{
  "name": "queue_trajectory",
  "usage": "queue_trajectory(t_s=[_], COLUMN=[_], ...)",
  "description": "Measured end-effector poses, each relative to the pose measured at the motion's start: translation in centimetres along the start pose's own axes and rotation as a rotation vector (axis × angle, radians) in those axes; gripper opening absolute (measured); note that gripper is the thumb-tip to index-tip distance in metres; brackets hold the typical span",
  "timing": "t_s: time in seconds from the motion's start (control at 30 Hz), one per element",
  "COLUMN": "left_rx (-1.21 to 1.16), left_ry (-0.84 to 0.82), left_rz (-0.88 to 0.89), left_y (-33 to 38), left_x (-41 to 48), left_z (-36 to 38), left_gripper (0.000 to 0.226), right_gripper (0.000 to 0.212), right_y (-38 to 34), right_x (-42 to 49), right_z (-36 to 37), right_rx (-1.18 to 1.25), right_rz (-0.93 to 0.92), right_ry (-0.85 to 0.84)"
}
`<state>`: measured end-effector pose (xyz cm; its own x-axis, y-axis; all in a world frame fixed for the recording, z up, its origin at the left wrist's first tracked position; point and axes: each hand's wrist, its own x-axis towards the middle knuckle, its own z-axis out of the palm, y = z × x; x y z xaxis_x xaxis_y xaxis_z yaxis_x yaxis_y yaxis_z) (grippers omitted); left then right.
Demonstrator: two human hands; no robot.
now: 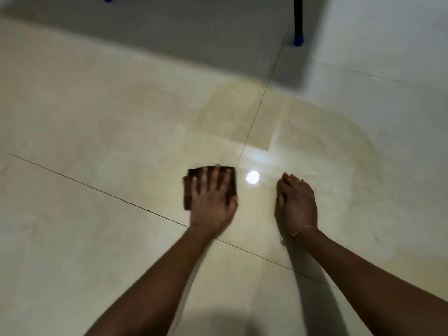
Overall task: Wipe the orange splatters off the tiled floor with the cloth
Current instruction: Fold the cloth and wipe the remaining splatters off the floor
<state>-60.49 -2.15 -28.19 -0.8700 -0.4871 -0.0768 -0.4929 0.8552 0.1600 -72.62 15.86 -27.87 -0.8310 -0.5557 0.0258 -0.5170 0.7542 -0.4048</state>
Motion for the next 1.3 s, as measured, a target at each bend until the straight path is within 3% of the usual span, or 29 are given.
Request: queue_trajectory(t_s=[0.07,0.17,0.33,0.47,0.7,0.8,0.87,0.97,1.03,1.1,1.3], left_rx=[-0.052,-0.075,-0.084,-0.013,-0.121,-0.211,-0.337,-0.429,-0.336,-0.261,-0.316], left_ry=[-0.068,-0.109,-0.024,-0.062,-0.128,-0.266,-0.335,-0.173,-0.044,-0.047,-0.073], left_rz=[0.123,0.195,-0.044,-0.03,0.21,0.447,0.531,0.423,0.359,0.342,0.397], left_y=[3.6,2.7,-2.7,-0.8,10.5,12.8,13.8,12.3,8.8,5.0,3.1], left_x=[-0.6,-0.6,-0.4,-0.6,-0.5,0.8,1.6,2.7,3.4,3.5,3.2], left_z=[0.1,-0.4,-2.0,-1.7,0.2,0.1,0.1,-0.2,0.0,0.4,1.0], left_gripper=[0.074,0.081,0.078,0.075,0.067,0.072,0.064,0.049,0.046,0.045,0.046], right_gripper=[0.032,0.021,0.029,0.032,0.044,0.05,0.058,0.063,0.062,0.059,0.058], right_y=[0.1,0.6,-0.5,-3.1,1.9,7.8,10.7,10.4,8.9,8.6,11.5], right_x=[0.9,1.3,1.5,2.8,0.6,-2.8,-4.3,-5.4,-6.1,-6.6,-1.7], right_z=[-0.7,-2.1,-2.1,-0.6,-3.9,-5.7,-6.8,-6.9,-5.8,-4.8,-5.5], right_rx=[-0.02,-0.009,0.054,0.163,0.144,-0.009,-0.149,-0.165,-0.154,-0.191,-0.237], right_rz=[-0.009,-0.024,-0.128,-0.152,-0.171,-0.175,-0.099,-0.07,-0.243,-0.329,0.315], right_ry=[-0.014,-0.036,-0.074,-0.078,-0.215,-0.244,-0.26,-0.209,-0.267,-0.322,-0.051])
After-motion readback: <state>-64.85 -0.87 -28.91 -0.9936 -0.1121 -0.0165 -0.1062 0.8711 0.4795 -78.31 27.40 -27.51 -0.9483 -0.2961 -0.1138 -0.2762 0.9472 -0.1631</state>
